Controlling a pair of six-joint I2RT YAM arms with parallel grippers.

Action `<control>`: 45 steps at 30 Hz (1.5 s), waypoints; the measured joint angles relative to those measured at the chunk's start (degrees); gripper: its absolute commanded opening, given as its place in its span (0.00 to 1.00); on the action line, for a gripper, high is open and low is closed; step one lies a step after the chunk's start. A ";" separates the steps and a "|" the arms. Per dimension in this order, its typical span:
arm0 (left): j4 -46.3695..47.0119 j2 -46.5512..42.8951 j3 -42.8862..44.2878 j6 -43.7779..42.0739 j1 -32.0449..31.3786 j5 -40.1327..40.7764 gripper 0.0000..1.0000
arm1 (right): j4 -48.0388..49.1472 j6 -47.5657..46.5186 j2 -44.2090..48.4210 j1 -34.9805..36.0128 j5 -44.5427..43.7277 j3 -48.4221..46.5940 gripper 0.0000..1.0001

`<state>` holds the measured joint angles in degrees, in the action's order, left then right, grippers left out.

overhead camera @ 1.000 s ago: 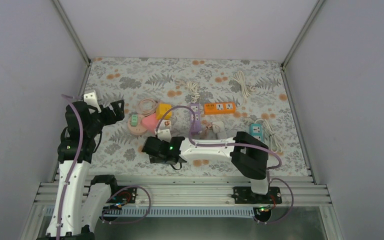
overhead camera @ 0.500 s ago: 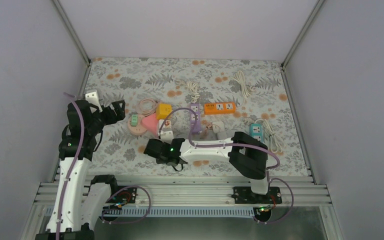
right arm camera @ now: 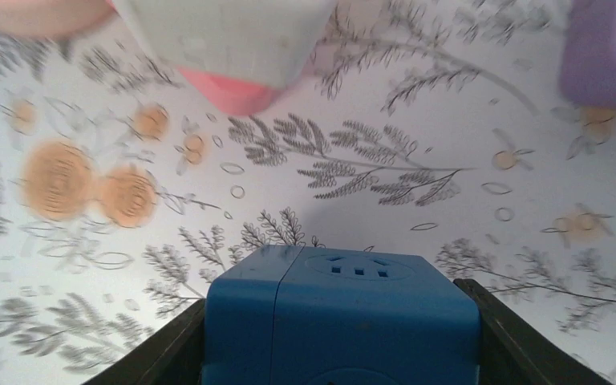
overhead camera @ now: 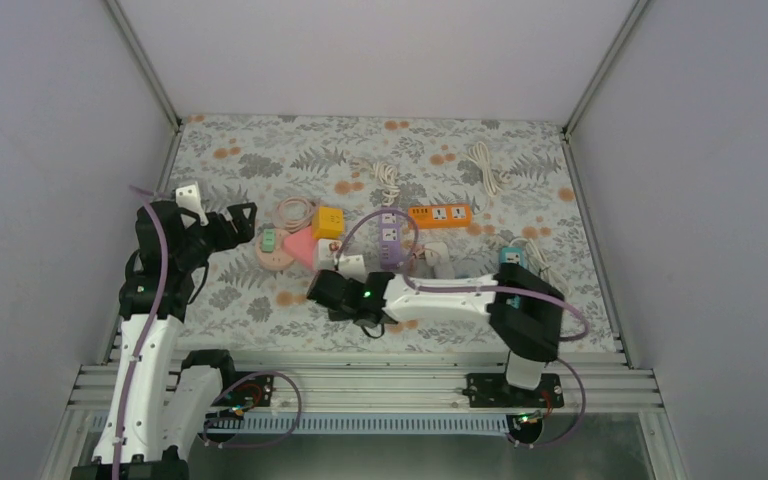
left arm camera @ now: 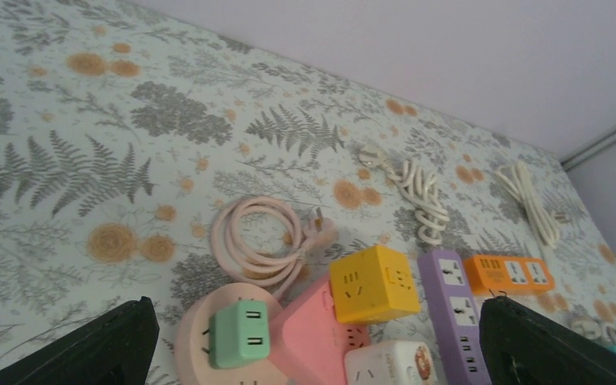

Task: Insert the plug
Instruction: Pick up the plug from the center of the board.

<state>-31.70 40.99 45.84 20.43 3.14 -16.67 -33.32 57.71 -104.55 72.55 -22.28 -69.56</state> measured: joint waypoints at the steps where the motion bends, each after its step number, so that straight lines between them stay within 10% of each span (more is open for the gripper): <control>1: 0.26 0.07 -0.02 0.22 0.00 -0.96 1.00 | 0.94 -0.79 2.19 -0.37 0.13 1.46 0.43; 14: 15.26 3.41 -4.39 6.95 -3.26 -15.08 1.00 | 15.78 -7.13 33.62 -20.79 18.75 13.18 0.44; 26: 34.77 12.04 -5.09 5.79 -25.38 -13.81 1.00 | 32.85 5.35 34.49 -36.44 49.18 13.22 0.41; 45: 56.72 15.72 -7.26 -1.25 -32.54 -27.87 0.92 | 45.79 27.02 34.10 -37.07 66.27 13.14 0.46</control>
<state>25.02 56.71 38.59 19.18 -29.41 -44.53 12.47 84.73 -70.46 35.48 43.99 -56.42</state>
